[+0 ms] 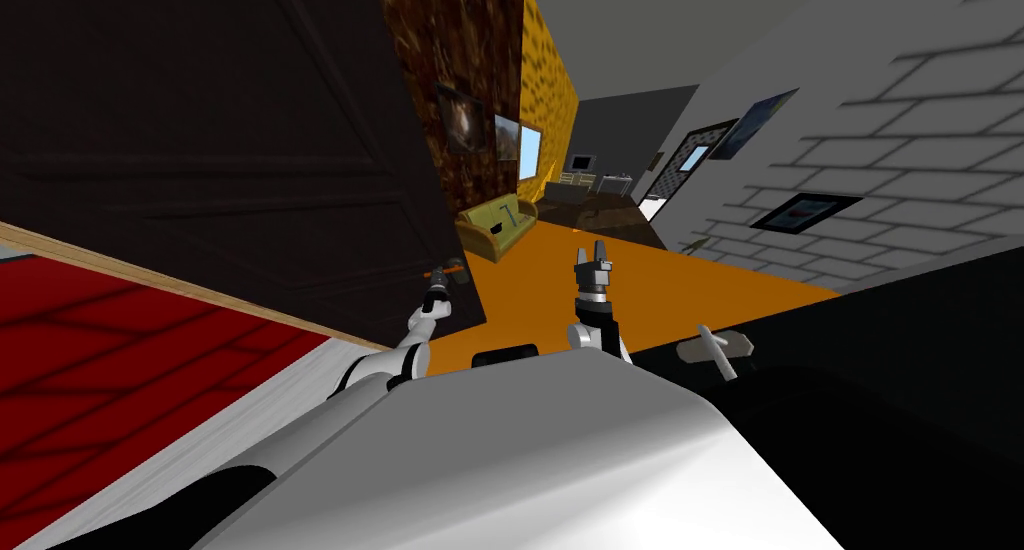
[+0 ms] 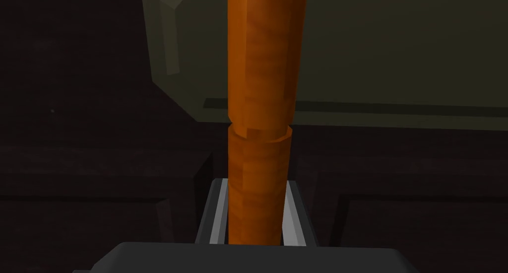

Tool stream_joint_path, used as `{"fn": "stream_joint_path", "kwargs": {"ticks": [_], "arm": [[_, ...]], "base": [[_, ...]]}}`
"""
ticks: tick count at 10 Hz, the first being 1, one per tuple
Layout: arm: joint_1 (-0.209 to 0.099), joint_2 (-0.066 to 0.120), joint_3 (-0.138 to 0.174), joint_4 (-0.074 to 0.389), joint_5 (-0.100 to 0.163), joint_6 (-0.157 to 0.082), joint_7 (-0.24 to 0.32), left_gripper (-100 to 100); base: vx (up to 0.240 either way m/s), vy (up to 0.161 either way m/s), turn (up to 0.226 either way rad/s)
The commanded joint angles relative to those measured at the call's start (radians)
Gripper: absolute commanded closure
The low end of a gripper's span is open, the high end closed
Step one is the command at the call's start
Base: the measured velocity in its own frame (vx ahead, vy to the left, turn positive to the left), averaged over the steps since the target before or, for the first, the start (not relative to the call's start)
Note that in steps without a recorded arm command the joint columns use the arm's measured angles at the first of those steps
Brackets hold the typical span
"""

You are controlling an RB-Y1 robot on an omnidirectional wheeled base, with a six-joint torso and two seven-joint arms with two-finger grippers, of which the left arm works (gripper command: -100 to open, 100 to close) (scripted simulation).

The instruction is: Push the door open

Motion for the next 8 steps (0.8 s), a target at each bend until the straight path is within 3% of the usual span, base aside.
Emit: {"fn": "stream_joint_path", "kwargs": {"ticks": [1,2,8], "arm": [[0.013,0.001,0.002,-0.032,0.0,0.016,-0.002,100],[0.016,0.011,0.024,-0.03,0.008,0.016,-0.01,100],[0.023,0.033,0.07,-0.026,0.026,0.014,-0.027,100]], "base": [[0.06,-0.009,0.009],[0.126,-0.046,0.028],[0.158,-0.109,0.067]]}}
